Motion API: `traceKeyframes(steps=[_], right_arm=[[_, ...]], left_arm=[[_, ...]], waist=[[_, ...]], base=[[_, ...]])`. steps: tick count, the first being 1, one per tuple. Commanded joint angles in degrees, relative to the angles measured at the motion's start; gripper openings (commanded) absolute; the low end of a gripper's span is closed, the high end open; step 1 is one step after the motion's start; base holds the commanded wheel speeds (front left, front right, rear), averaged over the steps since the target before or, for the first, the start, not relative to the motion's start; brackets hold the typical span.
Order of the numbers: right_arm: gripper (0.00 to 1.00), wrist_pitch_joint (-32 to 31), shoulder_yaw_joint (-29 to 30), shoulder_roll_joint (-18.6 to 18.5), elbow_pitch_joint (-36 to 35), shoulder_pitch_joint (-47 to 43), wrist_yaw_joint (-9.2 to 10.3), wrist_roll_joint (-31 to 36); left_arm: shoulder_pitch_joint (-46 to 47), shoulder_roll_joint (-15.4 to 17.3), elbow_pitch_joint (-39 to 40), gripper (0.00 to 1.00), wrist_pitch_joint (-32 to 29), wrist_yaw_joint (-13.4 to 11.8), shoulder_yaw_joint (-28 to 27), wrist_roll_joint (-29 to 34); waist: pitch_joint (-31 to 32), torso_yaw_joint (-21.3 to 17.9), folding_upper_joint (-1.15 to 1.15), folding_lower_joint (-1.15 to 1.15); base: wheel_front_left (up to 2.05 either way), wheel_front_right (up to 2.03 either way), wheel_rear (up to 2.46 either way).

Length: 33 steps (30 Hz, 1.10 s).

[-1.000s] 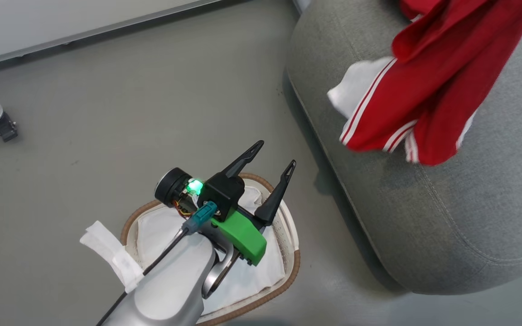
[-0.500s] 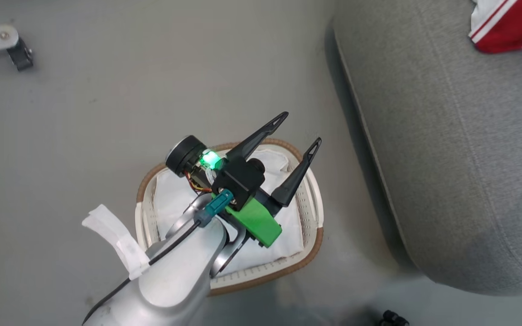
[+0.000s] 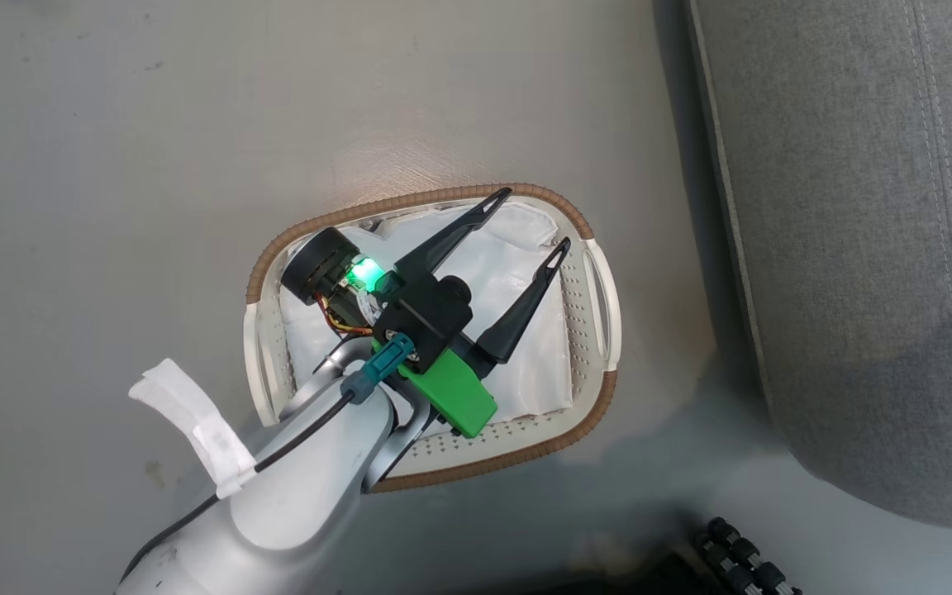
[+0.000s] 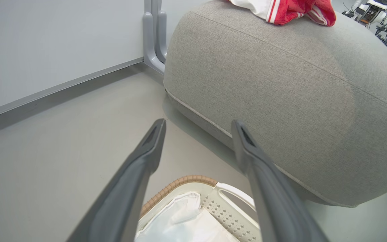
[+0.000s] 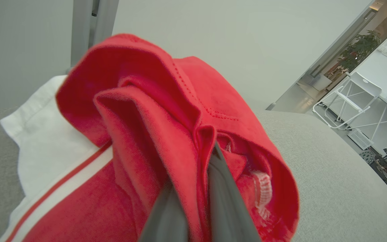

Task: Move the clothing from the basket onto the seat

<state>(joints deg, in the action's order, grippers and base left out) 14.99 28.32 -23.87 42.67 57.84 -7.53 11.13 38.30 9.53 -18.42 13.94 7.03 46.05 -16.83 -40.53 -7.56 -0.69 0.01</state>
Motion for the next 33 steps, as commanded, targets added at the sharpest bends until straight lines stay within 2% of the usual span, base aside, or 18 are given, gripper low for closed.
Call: traceKeyframes(steps=[1, 2, 3, 4, 5, 6, 7, 8, 16, 23, 28, 33], right_arm=[[0.0, 0.3, 0.3, 0.3, -0.7, -1.2, 0.08, 0.4], [0.09, 0.3, 0.3, 0.9, -1.0, -1.8, 0.08, 0.5], [0.12, 0.3, 0.2, 1.4, -1.4, -2.3, 0.08, 0.5], [0.24, 0.3, -0.1, 1.9, -1.9, -2.8, 0.08, 0.6], [0.65, 0.3, -0.3, 2.4, -2.6, -3.3, 0.08, 0.5], [0.79, 0.3, -0.6, 2.7, -3.2, -3.7, 0.08, 0.7], [0.79, 0.3, -0.9, 3.1, -3.8, -4.5, 0.08, 0.7], [1.0, 0.2, -1.1, 3.5, -4.5, -5.1, 0.08, 0.7], [1.0, 0.2, -3.1, 7.2, -9.6, -11.9, 0.08, 0.9], [1.0, 0.2, -6.3, 7.8, -11.9, -16.9, 0.08, 0.4], [1.0, 0.2, -9.6, 7.2, -12.5, -17.9, 0.08, -0.3], [1.0, 0.2, -12.0, 7.6, -13.3, -18.8, 0.08, -1.6]], left_arm=[[0.5, 0.4, 0.2, 1.0, -0.1, -0.3, -0.1, 0.0], [0.3, 0.5, 0.2, 1.0, -0.2, -0.4, -0.2, -0.1], [0.1, 0.6, 0.2, 1.0, -0.2, -0.4, -0.2, -0.2], [-0.1, 0.8, 0.1, 1.0, -0.2, -0.4, -0.1, -0.4], [-0.2, 1.0, 0.1, 1.0, -0.2, -0.4, -0.1, -0.6], [-0.3, 1.1, 0.1, 1.0, -0.3, -0.4, -0.1, -0.7], [-0.4, 1.2, 0.1, 1.0, -0.2, -0.4, -0.1, -0.8], [-0.6, 1.2, 0.1, 1.0, -0.2, -0.4, -0.1, -0.9], [-2.3, 0.3, -0.5, 1.0, 0.7, -0.5, -0.8, -2.8], [-4.8, -0.8, -1.9, 1.0, 1.3, -1.4, -2.8, -3.9], [-8.2, -2.1, -0.6, 1.0, 1.2, -2.8, -7.2, -4.5], [-14.0, -3.5, 1.3, 1.0, 1.2, -3.3, -13.9, -4.5]], waist=[[-0.1, -0.5, 0.69, -0.01], [0.1, -0.8, 0.69, -0.01], [0.2, -1.0, 0.69, -0.01], [0.5, -1.2, 0.69, -0.01], [0.8, -1.5, 0.69, -0.01], [1.1, -1.7, 0.69, -0.01], [1.4, -1.9, 0.69, -0.01], [1.8, -2.1, 0.69, -0.01], [6.7, -3.1, 0.69, -0.01], [13.1, -2.6, 0.69, -0.01], [18.0, -1.3, 0.69, -0.01], [23.7, 1.2, 0.69, -0.01]], base=[[0.0, 0.0, 0.0], [0.0, 0.0, 0.0], [0.0, 0.0, 0.0], [0.0, 0.0, 0.0], [0.0, 0.0, 0.0], [0.0, 0.0, 0.0], [0.0, 0.0, 0.0], [0.0, 0.0, 0.0], [0.0, 0.0, 0.0], [0.0, 0.0, 0.0], [0.0, 0.0, 0.0], [0.0, 0.0, 0.0]])
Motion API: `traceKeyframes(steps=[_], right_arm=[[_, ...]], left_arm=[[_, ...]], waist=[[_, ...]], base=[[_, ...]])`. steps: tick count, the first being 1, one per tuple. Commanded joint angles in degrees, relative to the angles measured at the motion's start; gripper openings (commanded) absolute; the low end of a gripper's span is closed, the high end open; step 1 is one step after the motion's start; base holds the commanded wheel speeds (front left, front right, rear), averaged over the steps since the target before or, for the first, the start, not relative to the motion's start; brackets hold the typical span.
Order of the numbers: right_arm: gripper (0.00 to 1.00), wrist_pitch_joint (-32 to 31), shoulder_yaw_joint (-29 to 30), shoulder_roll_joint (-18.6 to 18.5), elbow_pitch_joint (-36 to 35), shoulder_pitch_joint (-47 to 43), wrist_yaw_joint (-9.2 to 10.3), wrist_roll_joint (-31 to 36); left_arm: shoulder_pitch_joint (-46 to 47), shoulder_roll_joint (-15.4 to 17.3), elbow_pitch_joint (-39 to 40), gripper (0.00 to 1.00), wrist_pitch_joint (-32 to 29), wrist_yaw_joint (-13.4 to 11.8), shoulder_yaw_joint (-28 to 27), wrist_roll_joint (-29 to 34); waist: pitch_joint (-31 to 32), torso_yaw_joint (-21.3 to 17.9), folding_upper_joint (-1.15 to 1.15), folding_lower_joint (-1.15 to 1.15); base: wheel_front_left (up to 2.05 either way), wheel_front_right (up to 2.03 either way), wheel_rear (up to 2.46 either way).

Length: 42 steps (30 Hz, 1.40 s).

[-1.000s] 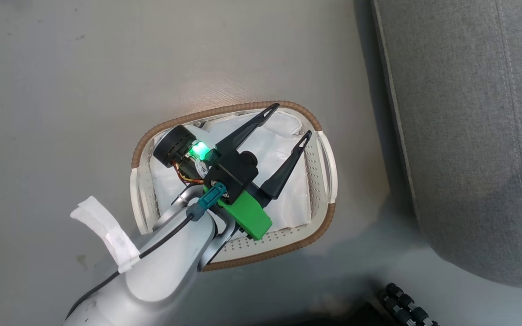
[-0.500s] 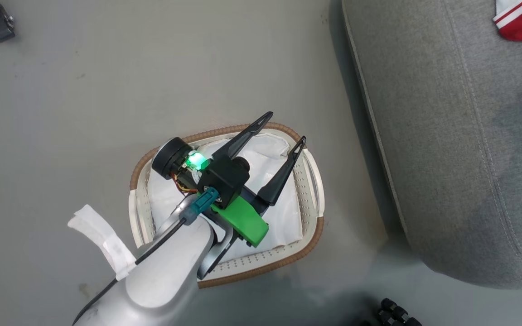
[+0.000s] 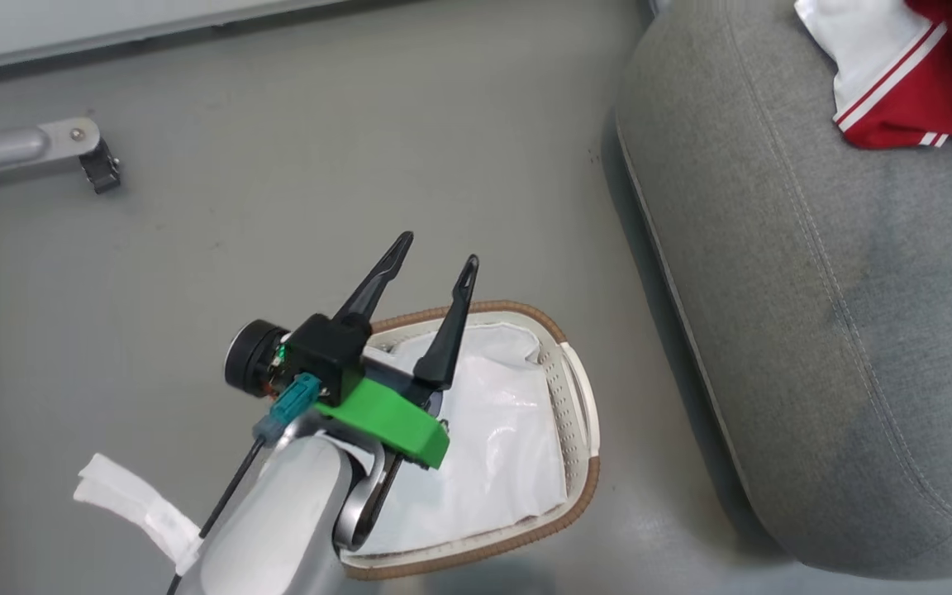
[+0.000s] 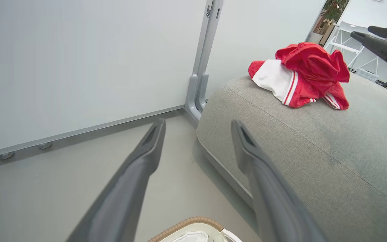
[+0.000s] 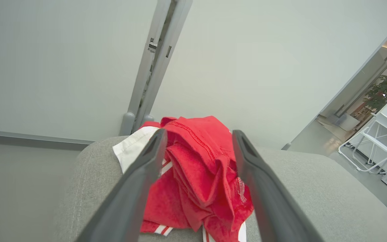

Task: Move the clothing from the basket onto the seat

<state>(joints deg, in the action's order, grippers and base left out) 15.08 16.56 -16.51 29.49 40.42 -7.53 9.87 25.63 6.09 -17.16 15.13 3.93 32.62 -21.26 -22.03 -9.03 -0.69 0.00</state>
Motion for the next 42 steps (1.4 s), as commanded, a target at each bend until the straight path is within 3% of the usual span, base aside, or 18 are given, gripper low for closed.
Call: traceKeyframes(steps=[1, 12, 21, 29, 42], right_arm=[[1.0, 0.1, -0.8, 0.3, -0.2, -1.8, 0.08, -0.5], [1.0, 0.1, -7.4, 6.2, -1.4, -6.7, 0.08, -2.7], [1.0, 0.1, -9.9, 11.9, -5.0, -14.5, 0.08, -5.6], [1.0, 0.1, -13.9, 13.5, -10.1, -22.5, 0.08, -9.2], [1.0, 0.1, -18.0, 13.5, -15.7, -31.4, 0.08, -16.5]], left_arm=[[-2.3, -0.3, 0.2, 1.0, 0.0, -0.2, -1.6, 0.0], [-12.8, -2.0, 2.1, 1.0, 0.0, 0.3, -14.7, 3.0], [-18.4, -3.0, 2.6, 1.0, 0.0, 1.1, -21.5, 2.9], [-24.3, -3.2, 3.5, 1.0, 0.0, 1.2, -27.7, 2.8], [-28.7, -3.2, 4.9, 1.0, 0.0, 0.2, -27.5, 0.3]], waist=[[6.1, 3.1, 0.69, 0.0], [13.7, 7.0, 0.69, 0.0], [16.7, 8.8, 0.69, 0.0], [17.8, 8.7, 0.69, 0.0], [18.8, 8.6, 0.69, 0.0]], base=[[0.0, 0.0, 0.0], [0.0, 0.0, 0.0], [0.0, 0.0, 0.0], [0.0, 0.0, 0.0], [0.0, 0.0, 0.0]])
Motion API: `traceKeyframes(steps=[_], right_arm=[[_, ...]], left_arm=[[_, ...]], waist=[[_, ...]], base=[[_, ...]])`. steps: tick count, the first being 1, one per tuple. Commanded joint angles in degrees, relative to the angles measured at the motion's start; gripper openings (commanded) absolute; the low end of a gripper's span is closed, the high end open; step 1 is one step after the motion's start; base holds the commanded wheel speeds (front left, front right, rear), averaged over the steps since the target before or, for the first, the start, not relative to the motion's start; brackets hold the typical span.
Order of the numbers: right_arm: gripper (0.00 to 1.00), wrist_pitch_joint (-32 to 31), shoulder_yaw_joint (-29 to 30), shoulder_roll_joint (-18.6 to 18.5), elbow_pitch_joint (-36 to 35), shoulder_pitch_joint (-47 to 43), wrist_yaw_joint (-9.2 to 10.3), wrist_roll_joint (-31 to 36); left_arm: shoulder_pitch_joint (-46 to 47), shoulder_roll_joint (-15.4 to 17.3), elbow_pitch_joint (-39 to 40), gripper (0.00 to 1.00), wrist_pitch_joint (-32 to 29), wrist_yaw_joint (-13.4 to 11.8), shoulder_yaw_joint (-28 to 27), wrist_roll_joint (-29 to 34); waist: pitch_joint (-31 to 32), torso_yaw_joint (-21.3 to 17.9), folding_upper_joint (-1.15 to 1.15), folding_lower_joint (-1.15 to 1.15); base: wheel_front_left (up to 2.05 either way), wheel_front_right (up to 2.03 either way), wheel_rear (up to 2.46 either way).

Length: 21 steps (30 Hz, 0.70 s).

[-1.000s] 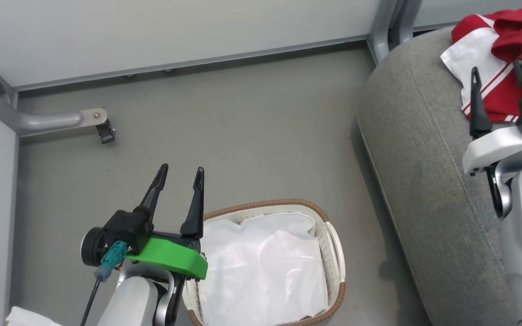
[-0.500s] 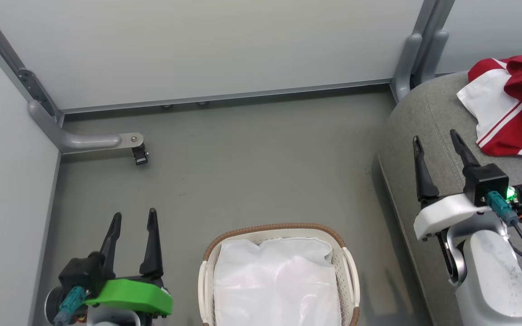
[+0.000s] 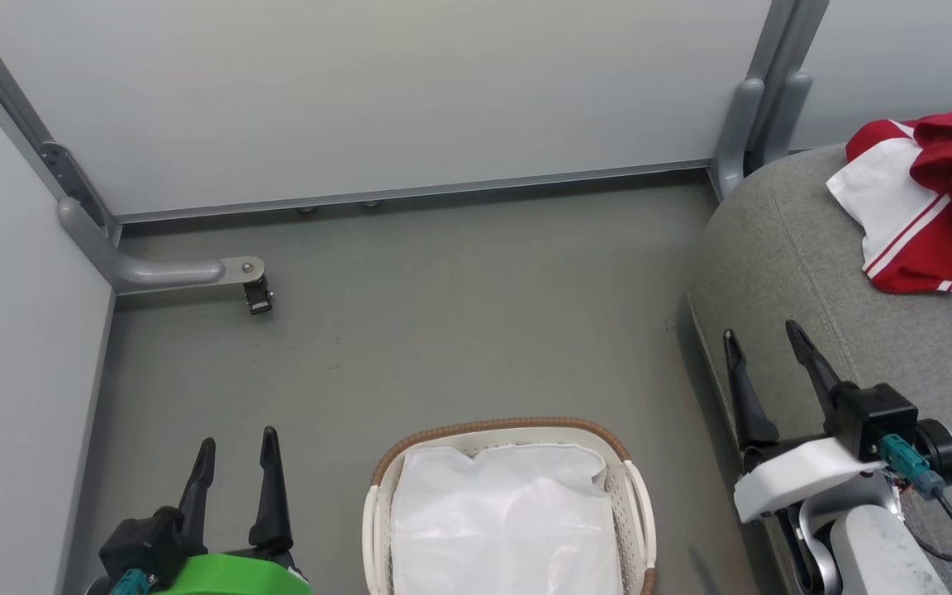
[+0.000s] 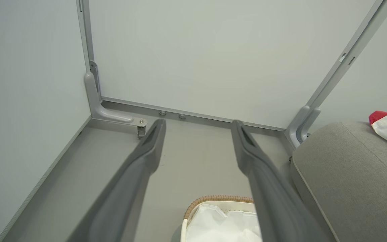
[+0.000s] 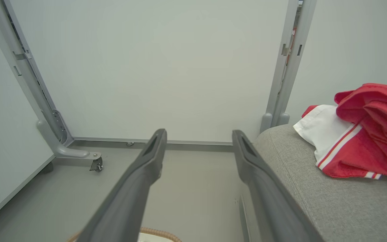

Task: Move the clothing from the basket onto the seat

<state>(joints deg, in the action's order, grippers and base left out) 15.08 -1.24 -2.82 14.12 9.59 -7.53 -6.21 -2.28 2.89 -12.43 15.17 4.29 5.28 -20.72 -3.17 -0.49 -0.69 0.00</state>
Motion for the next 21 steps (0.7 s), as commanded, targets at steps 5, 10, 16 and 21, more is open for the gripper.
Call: traceKeyframes(steps=[5, 10, 16, 21], right_arm=[[1.0, 0.1, -0.1, -0.2, -1.5, -3.3, 0.08, -0.9], [1.0, 0.1, 0.4, -0.2, -1.3, -5.0, 0.08, -2.4], [1.0, 0.1, -0.4, -0.2, -0.2, -5.8, 0.08, -2.9], [1.0, 0.1, -0.5, -0.2, 0.0, -6.1, 0.08, -2.4]], left_arm=[[-1.0, 0.0, 0.4, 1.0, 0.0, -0.3, 0.2, -0.3], [-1.4, 0.0, 0.3, 1.0, 0.0, -0.3, 0.1, -0.2], [-2.0, 0.0, -0.3, 1.0, 0.0, -0.1, 0.6, 0.2], [-2.4, 0.0, -0.5, 1.0, 0.0, 0.1, 0.8, 0.3]], waist=[[0.2, 0.1, 0.69, 0.0], [0.7, -0.2, 0.69, 0.0], [1.4, -0.3, 0.69, 0.0], [1.9, -0.2, 0.69, 0.0]], base=[[0.0, 0.0, 0.0], [0.0, 0.0, 0.0], [0.0, 0.0, 0.0], [0.0, 0.0, 0.0]])
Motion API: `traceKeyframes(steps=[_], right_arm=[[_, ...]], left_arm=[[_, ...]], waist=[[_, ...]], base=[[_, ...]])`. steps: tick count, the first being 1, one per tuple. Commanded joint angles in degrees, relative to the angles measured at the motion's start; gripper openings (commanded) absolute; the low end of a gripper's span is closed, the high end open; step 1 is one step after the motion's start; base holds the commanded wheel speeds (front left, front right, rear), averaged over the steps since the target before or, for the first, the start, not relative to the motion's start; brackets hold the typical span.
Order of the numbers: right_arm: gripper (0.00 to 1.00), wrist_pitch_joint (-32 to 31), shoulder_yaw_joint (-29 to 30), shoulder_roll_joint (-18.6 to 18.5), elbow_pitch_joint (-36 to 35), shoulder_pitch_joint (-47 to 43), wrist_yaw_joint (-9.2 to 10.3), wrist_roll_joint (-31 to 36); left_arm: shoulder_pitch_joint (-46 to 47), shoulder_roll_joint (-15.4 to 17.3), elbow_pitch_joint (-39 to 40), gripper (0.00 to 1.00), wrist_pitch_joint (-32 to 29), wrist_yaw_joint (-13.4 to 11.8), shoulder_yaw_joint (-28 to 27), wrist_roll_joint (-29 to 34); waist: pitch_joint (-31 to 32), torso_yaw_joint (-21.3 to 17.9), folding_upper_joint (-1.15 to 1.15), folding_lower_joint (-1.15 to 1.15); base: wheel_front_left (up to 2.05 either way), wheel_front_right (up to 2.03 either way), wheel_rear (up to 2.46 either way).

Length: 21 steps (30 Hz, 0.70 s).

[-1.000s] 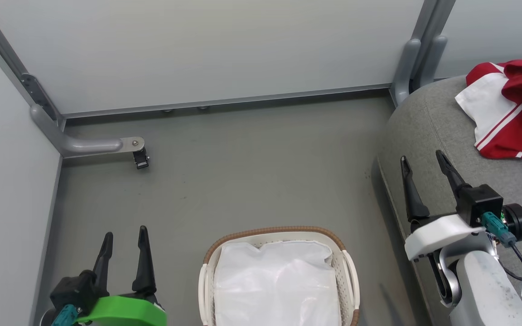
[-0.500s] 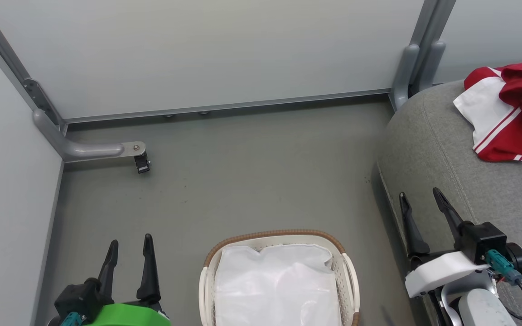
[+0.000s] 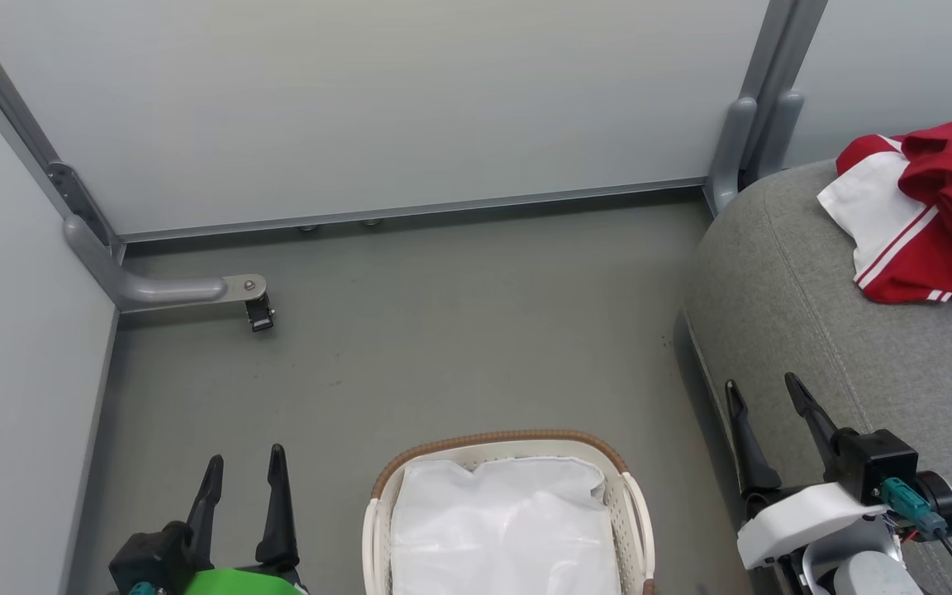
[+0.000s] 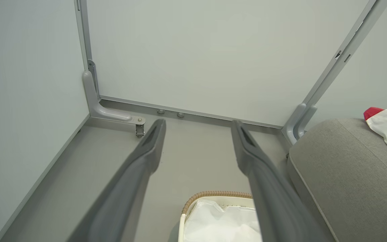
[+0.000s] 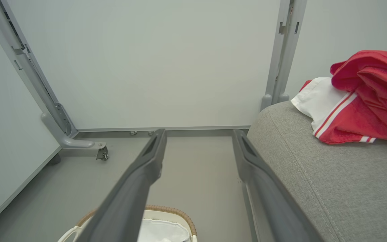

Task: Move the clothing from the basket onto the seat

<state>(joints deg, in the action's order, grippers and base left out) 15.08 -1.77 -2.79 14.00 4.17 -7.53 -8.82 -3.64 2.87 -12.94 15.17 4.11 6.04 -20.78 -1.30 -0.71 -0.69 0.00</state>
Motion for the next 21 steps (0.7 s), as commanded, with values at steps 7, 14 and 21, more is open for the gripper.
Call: traceKeyframes(steps=[7, 14, 21], right_arm=[[1.0, 0.1, -0.1, -0.2, 0.3, -1.1, 0.08, 0.5], [1.0, 0.1, 0.0, -0.2, 0.1, -1.2, 0.08, 0.6], [1.0, 0.1, 0.1, -0.2, 0.1, -1.2, 0.08, 0.6]], left_arm=[[-1.2, 0.0, 0.0, 1.0, 0.0, 0.2, -0.1, 0.6], [-1.5, 0.0, 0.2, 1.0, 0.0, 0.1, -0.1, 0.7], [-1.4, 0.0, 0.3, 1.0, 0.0, 0.2, 0.0, 0.7]], waist=[[0.5, 0.2, 0.69, 0.0], [0.4, 0.2, 0.69, 0.0], [0.4, 0.1, 0.69, 0.0]], base=[[0.0, 0.0, 0.0], [0.0, 0.0, 0.0], [0.0, 0.0, 0.0]])
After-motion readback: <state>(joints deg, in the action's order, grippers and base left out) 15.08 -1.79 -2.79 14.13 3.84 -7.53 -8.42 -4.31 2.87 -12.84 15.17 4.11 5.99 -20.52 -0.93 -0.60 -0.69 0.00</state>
